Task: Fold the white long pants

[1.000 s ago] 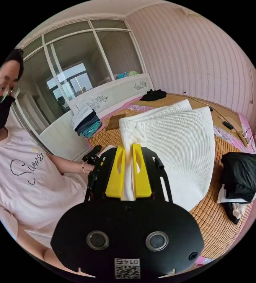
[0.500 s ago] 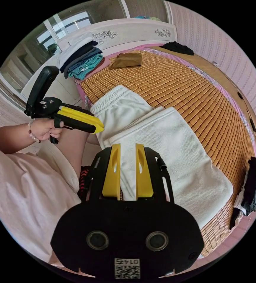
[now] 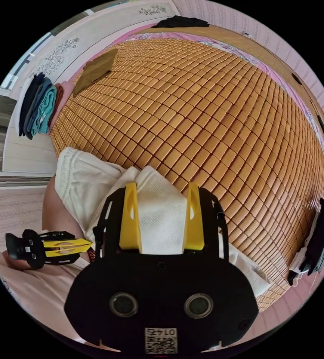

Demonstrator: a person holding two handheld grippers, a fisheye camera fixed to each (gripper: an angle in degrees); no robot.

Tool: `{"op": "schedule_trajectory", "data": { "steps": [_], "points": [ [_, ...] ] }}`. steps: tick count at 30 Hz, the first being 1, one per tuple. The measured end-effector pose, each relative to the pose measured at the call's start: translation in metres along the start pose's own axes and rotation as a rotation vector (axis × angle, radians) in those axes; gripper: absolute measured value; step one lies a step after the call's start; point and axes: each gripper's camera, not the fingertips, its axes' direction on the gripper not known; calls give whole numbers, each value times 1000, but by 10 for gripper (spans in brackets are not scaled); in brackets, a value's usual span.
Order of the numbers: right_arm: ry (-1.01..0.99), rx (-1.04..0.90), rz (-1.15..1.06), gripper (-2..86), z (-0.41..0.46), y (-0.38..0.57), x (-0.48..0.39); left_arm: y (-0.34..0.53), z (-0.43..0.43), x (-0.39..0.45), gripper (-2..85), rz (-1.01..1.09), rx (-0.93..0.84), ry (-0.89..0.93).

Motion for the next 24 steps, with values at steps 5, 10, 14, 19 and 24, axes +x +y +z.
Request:
{"op": "schedule_trajectory", "data": {
  "steps": [5, 10, 14, 19, 24],
  "points": [
    [-76, 87, -71, 26, -12, 9, 8, 4, -11, 7, 77, 18, 40, -89],
    [-69, 205, -310, 7, -42, 34, -7, 0, 20, 7, 54, 72, -67, -119],
    [-126, 272, -419, 5, -70, 39, -4, 8, -5, 15, 27, 102, -23, -85],
    [-82, 182, -483, 25, -48, 2, -7, 29, -35, 14, 27, 79, 6, -49],
    [6, -7, -292, 135, 26, -34, 9, 28, 10, -5, 45, -22, -95, -33]
  ]
}}
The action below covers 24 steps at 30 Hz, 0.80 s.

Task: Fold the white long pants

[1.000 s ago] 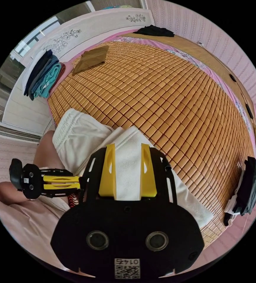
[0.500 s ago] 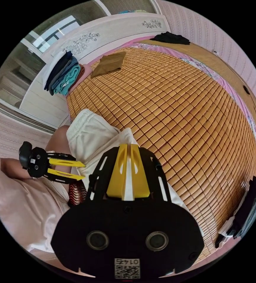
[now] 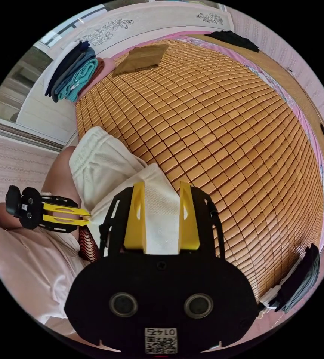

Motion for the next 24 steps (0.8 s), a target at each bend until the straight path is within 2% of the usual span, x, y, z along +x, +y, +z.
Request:
{"op": "schedule_trajectory", "data": {
  "steps": [6, 9, 12, 19, 24],
  "points": [
    [-86, -48, 9, 134, 22, -7, 26, 13, -12, 2, 97, -51, 89, 5],
    [-195, -63, 15, 106, 31, -8, 38, 12, -7, 0, 118, -74, 80, -65],
    [-240, -47, 5, 59, 27, 1, 45, 10, 6, -3, 119, -83, 35, -30],
    [-221, 185, -79, 28, -29, 61, 29, 20, 1, 5, 82, 19, 47, -21],
    [-200, 252, -129, 25, -55, 92, 15, 36, -17, 13, 66, 30, 113, -17]
  ]
}}
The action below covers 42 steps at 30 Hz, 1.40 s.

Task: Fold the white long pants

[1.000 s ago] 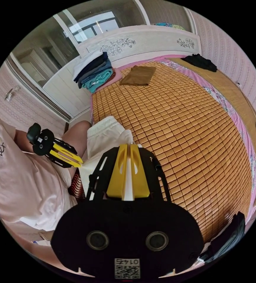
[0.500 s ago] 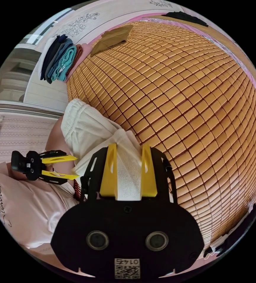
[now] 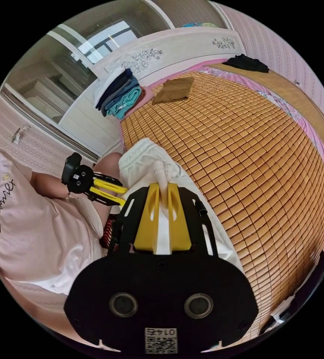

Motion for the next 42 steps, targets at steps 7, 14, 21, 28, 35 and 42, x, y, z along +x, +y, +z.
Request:
{"op": "schedule_trajectory", "data": {
  "steps": [7, 14, 21, 28, 35, 42],
  "points": [
    [21, 82, -163, 28, -46, -14, -51, 31, -70, 25, 48, 35, 166, -27],
    [-62, 32, -204, 58, -17, -105, -73, 71, -122, -34, 49, -242, 237, -53],
    [153, -46, 73, 35, 31, -70, -55, 67, -103, -59, 40, -321, 189, -123],
    [326, 1, 415, 0, -6, 101, -71, 17, -52, 21, -4, 8, 91, 56],
    [340, -196, 324, -3, 57, 64, -89, -44, 22, 138, -10, 449, -67, 81],
    [493, -403, 236, -4, 114, -41, -55, -70, 84, 189, -10, 627, -188, -126]
  ]
}}
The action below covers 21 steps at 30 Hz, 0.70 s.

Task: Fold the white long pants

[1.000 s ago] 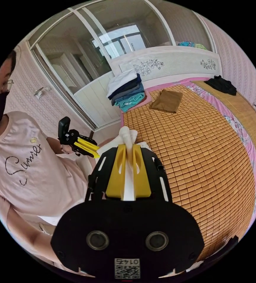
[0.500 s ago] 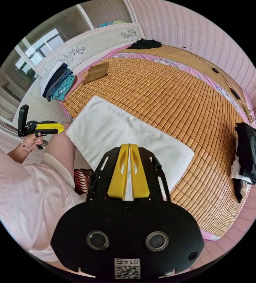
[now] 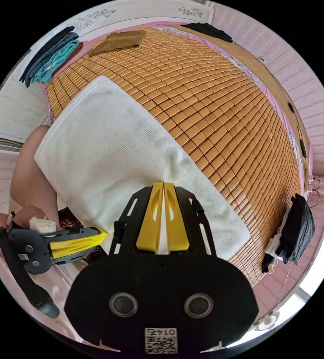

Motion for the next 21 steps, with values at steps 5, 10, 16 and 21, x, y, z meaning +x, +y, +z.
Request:
{"op": "schedule_trajectory", "data": {
  "steps": [5, 10, 16, 21],
  "points": [
    [56, -163, -129, -4, -4, -23, -11, -13, 2, 0, -10, -47, 24, 16],
    [112, -129, -63, -4, -37, -40, 21, -21, 0, 3, -10, -35, 24, 21],
    [110, -118, -7, -5, -16, -36, 37, -46, 15, -7, -10, -57, 0, 34],
    [-81, 78, 116, -3, -57, 18, 79, -46, -4, -24, -9, -118, 60, 127]
  ]
}}
